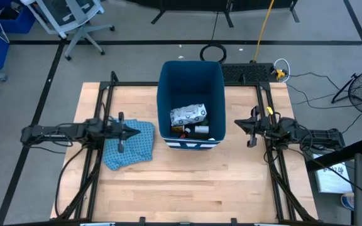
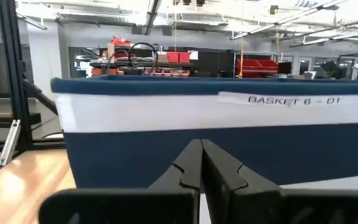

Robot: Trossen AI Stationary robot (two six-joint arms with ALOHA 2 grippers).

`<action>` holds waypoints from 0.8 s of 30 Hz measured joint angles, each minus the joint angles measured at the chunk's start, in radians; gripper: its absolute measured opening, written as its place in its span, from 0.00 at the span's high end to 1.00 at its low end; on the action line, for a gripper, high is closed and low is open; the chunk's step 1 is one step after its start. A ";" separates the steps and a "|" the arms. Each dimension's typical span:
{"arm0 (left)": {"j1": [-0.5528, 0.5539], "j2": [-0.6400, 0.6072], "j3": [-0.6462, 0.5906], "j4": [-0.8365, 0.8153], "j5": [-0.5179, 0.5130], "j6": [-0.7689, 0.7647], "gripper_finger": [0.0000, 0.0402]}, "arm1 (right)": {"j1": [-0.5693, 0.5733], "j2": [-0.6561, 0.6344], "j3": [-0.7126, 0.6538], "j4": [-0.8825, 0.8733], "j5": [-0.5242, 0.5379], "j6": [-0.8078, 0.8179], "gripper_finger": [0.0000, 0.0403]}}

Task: Pick & place medical supplies in basket/bin
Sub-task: Return to Home Position

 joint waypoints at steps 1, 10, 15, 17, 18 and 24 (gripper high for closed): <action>0.000 0.009 0.000 0.000 -0.004 0.000 1.00 | 0.000 0.001 0.000 0.000 -0.001 0.002 1.00; 0.000 0.017 -0.003 0.043 0.019 0.046 1.00 | 0.000 0.001 0.000 0.015 -0.031 -0.013 1.00; -0.001 0.016 -0.003 0.078 0.077 0.072 1.00 | 0.000 0.001 0.000 0.027 -0.031 -0.026 1.00; -0.007 0.016 -0.003 0.076 0.077 0.080 1.00 | 0.000 0.001 0.000 0.027 -0.031 -0.026 1.00; -0.014 0.016 -0.003 0.076 0.077 0.086 1.00 | 0.000 0.001 0.000 0.027 -0.031 -0.026 1.00; -0.064 -0.031 -0.003 0.093 0.070 0.135 1.00 | 0.000 0.001 0.001 0.045 -0.031 -0.024 1.00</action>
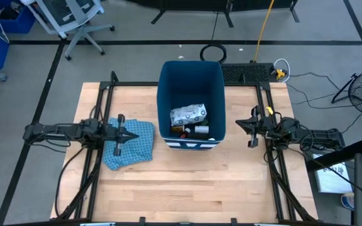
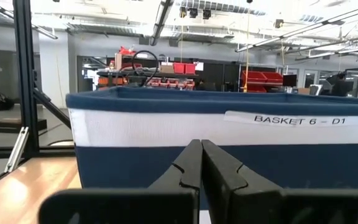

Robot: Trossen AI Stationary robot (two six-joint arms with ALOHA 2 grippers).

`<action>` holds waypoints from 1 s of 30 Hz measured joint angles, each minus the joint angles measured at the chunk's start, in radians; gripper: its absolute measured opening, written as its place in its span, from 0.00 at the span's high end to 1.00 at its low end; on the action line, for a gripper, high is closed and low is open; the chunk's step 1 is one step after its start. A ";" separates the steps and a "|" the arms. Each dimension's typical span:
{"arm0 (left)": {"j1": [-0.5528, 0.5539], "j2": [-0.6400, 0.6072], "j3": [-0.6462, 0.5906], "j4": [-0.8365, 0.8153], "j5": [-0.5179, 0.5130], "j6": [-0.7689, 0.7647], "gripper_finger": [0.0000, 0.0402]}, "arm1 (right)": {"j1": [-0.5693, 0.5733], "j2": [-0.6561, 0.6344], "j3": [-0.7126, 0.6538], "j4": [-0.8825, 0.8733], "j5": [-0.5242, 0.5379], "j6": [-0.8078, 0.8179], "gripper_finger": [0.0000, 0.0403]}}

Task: Pick & place medical supplies in basket/bin
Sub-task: Return to Home Position

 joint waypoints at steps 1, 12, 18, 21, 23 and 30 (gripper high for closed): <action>-0.007 -0.019 0.000 0.002 -0.001 0.006 1.00 | 0.000 0.000 0.000 0.004 0.000 0.000 1.00; -0.028 -0.123 0.002 -0.081 -0.041 0.018 1.00 | 0.000 0.000 0.000 0.005 0.000 -0.007 1.00; -0.028 -0.123 0.002 -0.077 -0.041 0.004 1.00 | 0.000 0.000 0.000 0.004 0.000 -0.004 1.00; -0.028 -0.123 0.002 -0.078 -0.017 -0.014 1.00 | 0.000 0.000 0.000 0.004 0.001 0.000 1.00; -0.028 -0.123 0.002 -0.080 -0.010 -0.039 1.00 | 0.000 0.000 0.000 0.004 0.002 0.000 1.00; -0.028 -0.121 0.002 -0.081 -0.023 -0.105 0.95 | 0.000 0.000 0.000 0.003 0.001 -0.003 1.00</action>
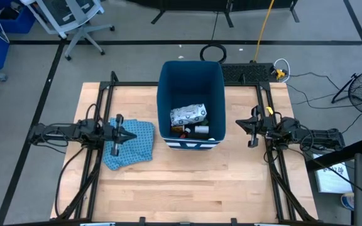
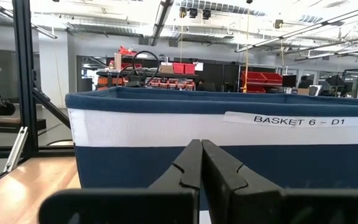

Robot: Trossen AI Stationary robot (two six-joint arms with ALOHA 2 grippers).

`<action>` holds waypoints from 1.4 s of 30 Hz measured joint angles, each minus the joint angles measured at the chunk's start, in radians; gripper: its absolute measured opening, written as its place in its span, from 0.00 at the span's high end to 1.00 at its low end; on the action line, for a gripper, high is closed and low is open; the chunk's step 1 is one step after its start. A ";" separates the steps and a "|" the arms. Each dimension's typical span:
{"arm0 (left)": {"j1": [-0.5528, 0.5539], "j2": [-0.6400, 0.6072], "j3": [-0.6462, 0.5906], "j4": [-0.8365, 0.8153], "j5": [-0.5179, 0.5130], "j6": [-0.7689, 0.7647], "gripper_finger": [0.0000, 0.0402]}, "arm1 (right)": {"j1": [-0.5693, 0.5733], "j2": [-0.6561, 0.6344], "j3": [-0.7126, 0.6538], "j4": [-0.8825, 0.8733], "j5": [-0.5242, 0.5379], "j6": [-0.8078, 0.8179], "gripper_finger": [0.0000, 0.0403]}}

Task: Pick & place medical supplies in basket/bin
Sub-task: Return to Home Position

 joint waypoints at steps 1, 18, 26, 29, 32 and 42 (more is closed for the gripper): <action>0.000 0.000 0.000 0.004 -0.002 -0.001 0.95 | 0.000 0.000 0.000 0.000 0.000 0.000 1.00; 0.000 0.000 0.000 0.012 -0.003 -0.003 0.91 | 0.000 0.001 0.000 0.000 0.000 0.000 1.00; 0.000 0.000 0.000 0.012 -0.003 -0.003 0.91 | 0.000 0.001 0.000 0.000 0.000 0.000 1.00; 0.000 0.000 0.000 0.012 -0.003 -0.003 0.91 | 0.000 0.001 0.000 0.000 0.000 0.000 1.00; 0.000 0.000 0.000 0.013 -0.003 -0.003 0.91 | 0.000 0.001 0.000 0.000 0.000 0.000 1.00; 0.000 0.000 0.000 0.013 -0.002 -0.003 0.91 | 0.000 0.001 0.000 0.000 -0.001 0.000 1.00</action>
